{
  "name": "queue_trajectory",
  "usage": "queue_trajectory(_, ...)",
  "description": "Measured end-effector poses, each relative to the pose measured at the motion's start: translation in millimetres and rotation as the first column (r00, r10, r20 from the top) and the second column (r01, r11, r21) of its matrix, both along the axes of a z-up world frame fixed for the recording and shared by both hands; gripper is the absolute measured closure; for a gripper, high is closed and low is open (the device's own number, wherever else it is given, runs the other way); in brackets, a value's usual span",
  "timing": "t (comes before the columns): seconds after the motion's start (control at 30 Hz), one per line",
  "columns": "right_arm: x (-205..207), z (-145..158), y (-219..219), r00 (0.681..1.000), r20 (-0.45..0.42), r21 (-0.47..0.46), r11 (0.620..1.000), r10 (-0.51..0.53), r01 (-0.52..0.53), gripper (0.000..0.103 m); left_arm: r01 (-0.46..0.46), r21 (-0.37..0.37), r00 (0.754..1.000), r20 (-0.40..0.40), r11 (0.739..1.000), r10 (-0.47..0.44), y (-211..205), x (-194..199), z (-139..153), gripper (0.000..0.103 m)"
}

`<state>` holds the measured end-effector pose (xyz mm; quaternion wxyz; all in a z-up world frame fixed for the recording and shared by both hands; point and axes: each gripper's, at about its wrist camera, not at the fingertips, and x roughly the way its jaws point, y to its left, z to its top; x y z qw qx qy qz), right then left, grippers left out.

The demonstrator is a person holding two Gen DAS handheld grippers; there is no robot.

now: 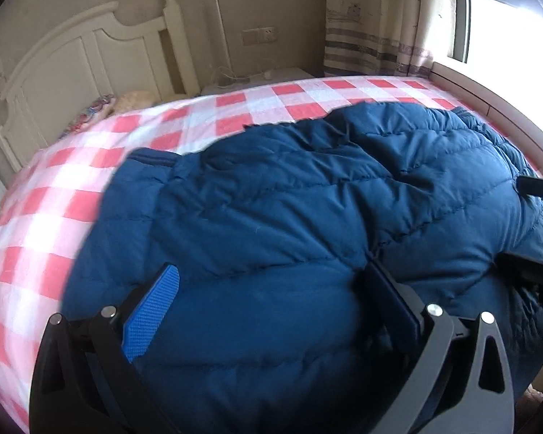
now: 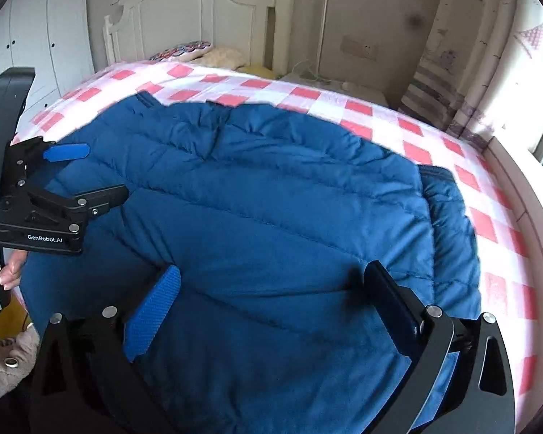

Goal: Fold large clothes
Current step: 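Smooth the top of the folded jacket with both tools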

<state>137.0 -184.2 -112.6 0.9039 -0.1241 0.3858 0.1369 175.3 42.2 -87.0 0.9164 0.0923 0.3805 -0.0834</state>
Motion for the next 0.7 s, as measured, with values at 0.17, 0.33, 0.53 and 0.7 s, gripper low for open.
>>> queue_trajectory(0.17, -44.9, 29.2, -5.9, 0.991, 0.127, 0.030, 0.999, 0.031, -0.035, 0.005, -0.022, -0.019, 0.995, 0.101, 1.000, 0.024, 23.1, -39.0, 25.3, 0.002)
queue_trajectory(0.33, -50.2, 0.0, -35.4, 0.994, 0.093, 0.001, 0.999, -0.051, 0.051, 0.005, -0.183, 0.027, 0.982, 0.051, 0.983, 0.181, 69.6, -39.2, -4.9, 0.002)
queue_trajectory(0.53, -48.5, -20.6, -54.1, 0.995, 0.074, 0.126, 0.990, -0.067, 0.057, 0.005, -0.184, -0.002, 0.980, 0.080, 0.983, 0.183, 80.4, -38.9, -19.7, 0.002)
queue_trajectory(0.7, -68.9, 8.7, -102.2, 0.984, 0.084, 0.277, 0.952, -0.160, 0.131, 0.006, -0.177, -0.028, 0.981, 0.072, 0.984, 0.178, 84.4, -41.0, -21.8, 0.002)
